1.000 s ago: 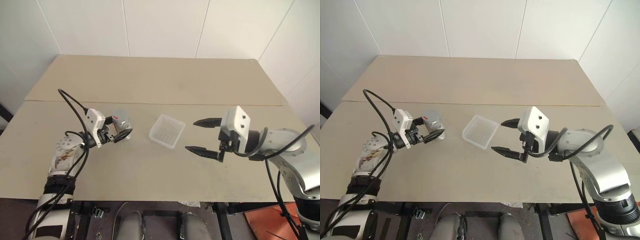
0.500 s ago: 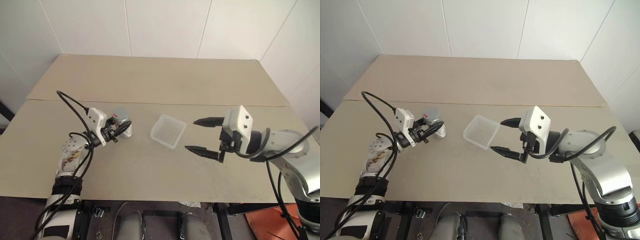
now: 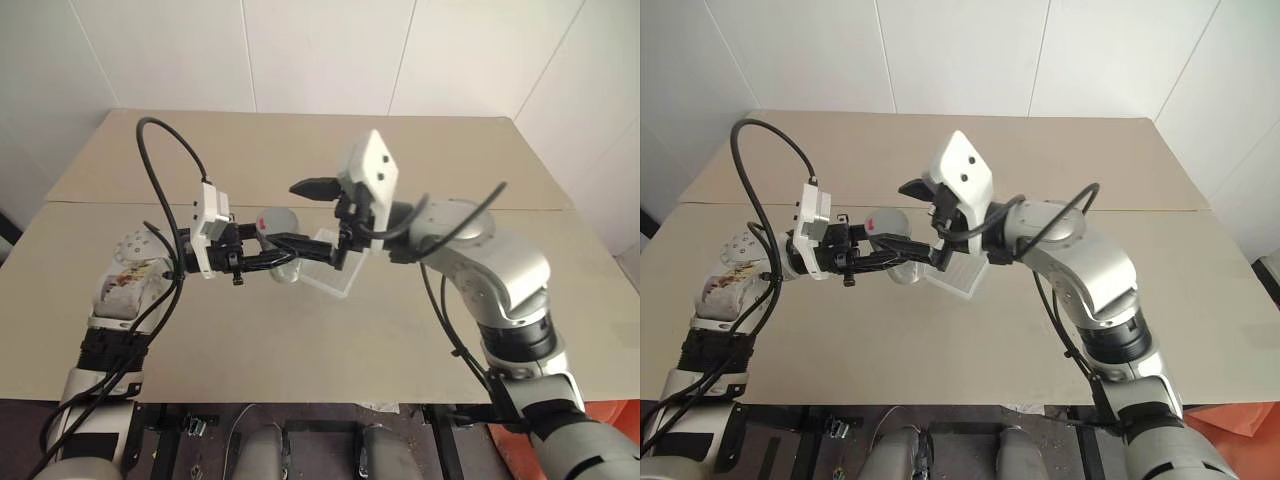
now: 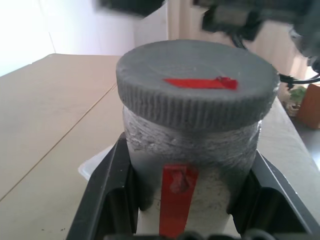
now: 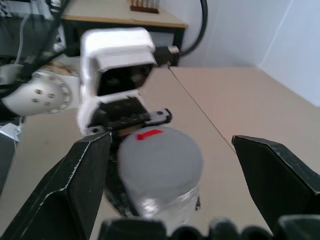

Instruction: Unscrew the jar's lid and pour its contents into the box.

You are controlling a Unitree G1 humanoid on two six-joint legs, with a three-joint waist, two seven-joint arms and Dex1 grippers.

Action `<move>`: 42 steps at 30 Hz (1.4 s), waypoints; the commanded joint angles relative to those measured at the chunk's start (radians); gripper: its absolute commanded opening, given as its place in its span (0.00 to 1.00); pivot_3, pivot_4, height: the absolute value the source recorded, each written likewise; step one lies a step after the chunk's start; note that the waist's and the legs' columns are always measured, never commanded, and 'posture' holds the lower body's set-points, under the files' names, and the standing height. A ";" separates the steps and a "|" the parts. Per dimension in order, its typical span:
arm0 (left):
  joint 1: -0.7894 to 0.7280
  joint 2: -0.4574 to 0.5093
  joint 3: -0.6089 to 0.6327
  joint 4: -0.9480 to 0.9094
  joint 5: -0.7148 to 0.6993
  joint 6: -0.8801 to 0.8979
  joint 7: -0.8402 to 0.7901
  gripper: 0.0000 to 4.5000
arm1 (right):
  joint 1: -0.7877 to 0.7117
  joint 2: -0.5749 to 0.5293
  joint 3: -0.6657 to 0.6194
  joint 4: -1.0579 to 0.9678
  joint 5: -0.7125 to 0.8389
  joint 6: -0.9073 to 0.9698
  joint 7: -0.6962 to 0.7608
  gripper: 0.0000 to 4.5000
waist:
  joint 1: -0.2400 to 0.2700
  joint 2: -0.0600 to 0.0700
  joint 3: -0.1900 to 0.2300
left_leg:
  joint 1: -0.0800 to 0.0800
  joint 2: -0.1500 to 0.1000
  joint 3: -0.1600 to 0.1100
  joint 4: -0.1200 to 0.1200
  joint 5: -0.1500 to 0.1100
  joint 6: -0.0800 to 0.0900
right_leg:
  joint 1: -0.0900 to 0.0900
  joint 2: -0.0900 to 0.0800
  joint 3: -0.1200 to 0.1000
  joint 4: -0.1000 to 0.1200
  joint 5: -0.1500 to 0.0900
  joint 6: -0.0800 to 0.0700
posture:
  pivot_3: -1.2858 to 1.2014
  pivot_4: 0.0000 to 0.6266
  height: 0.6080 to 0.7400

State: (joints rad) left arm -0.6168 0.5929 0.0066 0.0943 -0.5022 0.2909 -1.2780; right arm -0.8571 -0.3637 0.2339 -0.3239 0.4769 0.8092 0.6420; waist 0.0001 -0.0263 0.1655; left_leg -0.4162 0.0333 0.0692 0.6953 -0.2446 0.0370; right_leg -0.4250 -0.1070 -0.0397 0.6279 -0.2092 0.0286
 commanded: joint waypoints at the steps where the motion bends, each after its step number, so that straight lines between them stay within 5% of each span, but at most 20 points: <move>1: -0.043 -0.002 0.006 -0.021 -0.021 0.000 -0.018 0.43 | -0.032 0.012 -0.008 0.000 -0.008 0.018 -0.016 1.00 | 0.000 0.000 0.000 | 0.000 0.000 0.000 0.000 0.000 0.000 | 0.000 0.000 0.000 0.000 0.000 0.000 | 0.52 0.24 1.00; 4: -0.048 -0.001 0.007 -0.023 -0.026 0.009 -0.018 0.43 | -0.035 0.018 -0.008 0.006 -0.001 0.026 -0.003 1.00 | -0.004 0.000 0.000 | 0.000 0.000 0.000 0.000 0.000 0.000 | 0.000 0.000 0.000 0.000 0.000 0.000 | 0.52 0.24 1.00; 10: -0.044 0.012 0.010 -0.030 -0.028 0.013 -0.041 0.43 | -0.039 0.044 -0.051 0.022 0.022 0.008 0.012 0.65 | -0.012 0.000 0.000 | 0.000 0.000 0.000 0.000 0.000 0.000 | 0.000 0.000 0.000 0.000 0.000 0.000 | 0.52 0.24 1.00; 14: -0.051 0.026 0.008 -0.015 -0.040 0.035 -0.077 0.43 | -0.040 0.042 -0.076 0.041 0.049 -0.062 0.088 0.62 | -0.011 0.000 0.000 | 0.000 0.000 0.000 0.000 0.000 0.000 | 0.000 0.000 0.000 0.000 0.000 0.000 | 0.52 0.24 1.00; 22: -0.109 0.079 -0.058 0.004 -0.086 0.000 -0.330 0.43 | -0.092 -0.022 -0.038 0.276 0.146 -0.345 0.747 0.62 | -0.012 0.000 0.000 | 0.000 0.000 0.000 0.000 0.000 0.000 | 0.000 0.001 0.000 0.000 0.000 0.000 | 0.52 0.24 1.00; 26: -0.144 0.105 -0.126 -0.018 -0.148 -0.017 -0.336 0.43 | -0.200 0.020 0.010 0.477 0.079 -0.432 0.892 0.62 | -0.019 0.001 0.000 | 0.001 0.001 -0.001 0.000 0.000 0.000 | -0.001 0.002 0.001 0.001 0.000 0.000 | 0.52 0.24 1.00; 30: -0.155 0.091 -0.126 0.010 -0.136 -0.035 -0.336 0.43 | -0.246 0.066 0.004 0.593 -0.003 -0.517 0.844 0.62 | -0.019 0.001 0.001 | 0.001 0.001 -0.001 -0.001 0.000 0.000 | -0.002 0.003 0.002 0.001 0.000 0.000 | 0.52 0.24 1.00; 36: -0.122 0.059 -0.051 0.050 -0.099 -0.026 -0.247 0.43 | -0.129 -0.017 -0.083 0.424 -0.008 -0.439 0.700 0.99 | 0.006 0.001 0.001 | -0.002 0.001 0.000 0.000 0.000 0.000 | -0.001 0.001 0.000 0.002 0.000 0.000 | 0.52 0.24 1.00; 42: -0.083 0.036 -0.002 0.092 -0.051 -0.051 -0.136 0.43 | 0.036 -0.063 -0.159 0.093 0.012 -0.277 0.426 0.99 | 0.005 0.001 0.001 | -0.004 0.000 0.000 0.000 0.000 -0.001 | -0.004 0.001 0.000 0.001 0.000 0.000 | 0.52 0.24 1.00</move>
State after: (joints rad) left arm -0.6985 0.6367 -0.0195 0.1928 -0.5620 0.2619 -1.4435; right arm -0.8073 -0.4348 0.1121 -0.1064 0.4591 0.4837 1.1608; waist 0.0054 -0.0253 0.1667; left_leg -0.4202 0.0340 0.0695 0.6954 -0.2437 0.0354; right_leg -0.4299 -0.1061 -0.0400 0.6296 -0.2090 0.0289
